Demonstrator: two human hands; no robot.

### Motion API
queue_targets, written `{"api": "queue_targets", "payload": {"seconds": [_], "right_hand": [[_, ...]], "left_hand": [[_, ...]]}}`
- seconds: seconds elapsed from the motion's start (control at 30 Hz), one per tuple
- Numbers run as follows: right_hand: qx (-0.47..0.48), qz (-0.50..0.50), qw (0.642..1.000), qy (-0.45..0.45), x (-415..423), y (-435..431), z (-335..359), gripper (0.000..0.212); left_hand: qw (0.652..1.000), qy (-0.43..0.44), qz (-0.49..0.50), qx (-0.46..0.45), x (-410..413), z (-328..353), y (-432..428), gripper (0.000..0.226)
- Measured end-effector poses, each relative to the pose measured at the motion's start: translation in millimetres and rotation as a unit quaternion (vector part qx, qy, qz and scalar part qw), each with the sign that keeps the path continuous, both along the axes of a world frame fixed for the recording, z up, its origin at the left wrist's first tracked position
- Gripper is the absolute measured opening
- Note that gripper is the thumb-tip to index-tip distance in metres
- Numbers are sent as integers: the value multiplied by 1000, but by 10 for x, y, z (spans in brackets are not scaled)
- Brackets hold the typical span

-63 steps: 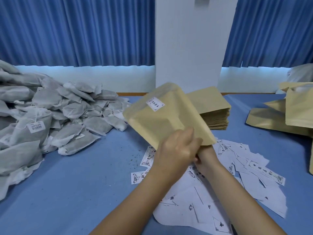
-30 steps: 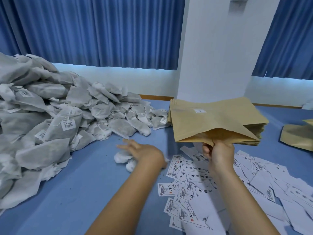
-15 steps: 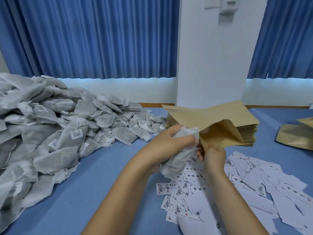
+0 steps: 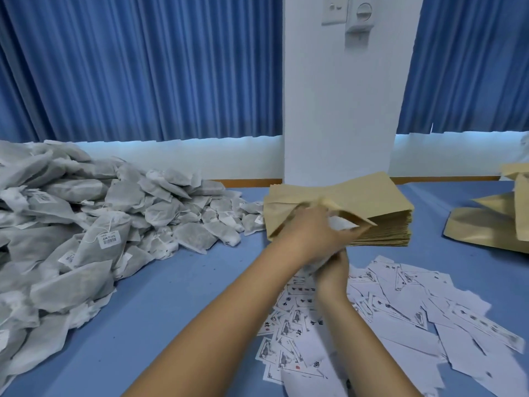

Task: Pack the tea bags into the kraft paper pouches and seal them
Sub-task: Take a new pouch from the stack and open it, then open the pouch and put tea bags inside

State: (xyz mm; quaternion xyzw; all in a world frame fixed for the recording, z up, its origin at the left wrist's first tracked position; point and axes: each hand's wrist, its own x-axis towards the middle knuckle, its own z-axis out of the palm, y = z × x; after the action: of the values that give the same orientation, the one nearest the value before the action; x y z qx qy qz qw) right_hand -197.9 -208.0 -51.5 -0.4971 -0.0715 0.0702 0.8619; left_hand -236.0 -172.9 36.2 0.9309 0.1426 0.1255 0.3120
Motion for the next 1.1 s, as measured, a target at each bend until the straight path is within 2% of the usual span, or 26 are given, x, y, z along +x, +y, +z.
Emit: {"api": "queue_targets", "payload": {"seconds": [0.03,0.1,0.13,0.17,0.2,0.27,0.3,0.33,0.4,0.43,0.5,0.57,0.6,0.63,0.67,0.73,0.8,0.83,0.87,0.9,0.93,0.97,1.0,1.03,1.07,1.1], "right_hand": [[33,20,999,32,3,24,-2,27],[-1,24,1000,10,-25,57,-21,24],[-28,13,1000,-1,-56,77,-19,21],[-45,18,999,-14,-94,88,-45,17],[-65,27,997,-20,-119,104,-72,15],[-128,36,991,-34,-176,133,-94,21],[-151,41,987,-41,-191,145,-98,24],[-161,47,985,-49,-206,154,-85,24],[-143,66,986,-59,-223,187,-85,27],[-139,77,986,-58,-211,200,-99,33],[-132,91,987,-27,-177,184,-97,34],[-116,99,988,13,-100,145,-68,21],[-109,95,989,25,-59,131,-38,23],[-102,88,990,29,-19,124,-8,27],[-97,85,991,31,13,135,22,32],[-99,87,991,30,50,176,56,32],[-95,91,991,33,82,202,58,20],[-93,89,991,34,106,201,57,20],[-91,85,992,36,135,181,61,20],[-89,77,992,38,164,154,70,20],[-88,69,993,39,188,122,83,19],[-86,65,993,39,210,89,96,19],[-81,61,994,38,229,67,111,19],[-74,59,995,38,244,48,129,20],[-67,59,995,39,252,39,146,22],[-61,60,995,42,256,33,155,23]], "left_hand": [[999,-36,16,33,14,-40,37,57],[986,-116,40,108,66,-124,100,55],[979,-123,46,155,103,-163,134,50],[976,-86,50,193,162,-208,204,44],[975,-3,51,218,221,-243,262,39],[962,168,69,206,358,-298,331,35],[960,183,92,193,419,-325,378,36],[963,160,105,193,467,-338,448,38],[982,87,127,111,475,-319,592,40],[989,73,113,65,433,-310,669,38],[993,74,84,47,383,-304,735,34],[978,101,14,184,354,-271,662,28],[962,85,-8,261,322,-270,596,23],[942,47,-41,329,296,-275,564,19],[927,-41,-69,366,253,-278,576,20],[888,-268,-101,359,120,-287,668,31],[833,-497,-63,236,24,-325,876,33],[813,-564,-13,143,-2,-348,984,32],[799,-596,60,56,7,-379,1127,31],[792,-593,144,-10,32,-404,1268,30],[805,-549,222,-40,84,-461,1441,28],[844,-450,290,-27,149,-573,1639,24],[894,-289,342,21,210,-733,1830,26],[925,-109,358,70,253,-901,1996,42],[932,24,347,99,285,-1047,2136,61],[933,94,328,111,320,-1165,2241,75]]}}
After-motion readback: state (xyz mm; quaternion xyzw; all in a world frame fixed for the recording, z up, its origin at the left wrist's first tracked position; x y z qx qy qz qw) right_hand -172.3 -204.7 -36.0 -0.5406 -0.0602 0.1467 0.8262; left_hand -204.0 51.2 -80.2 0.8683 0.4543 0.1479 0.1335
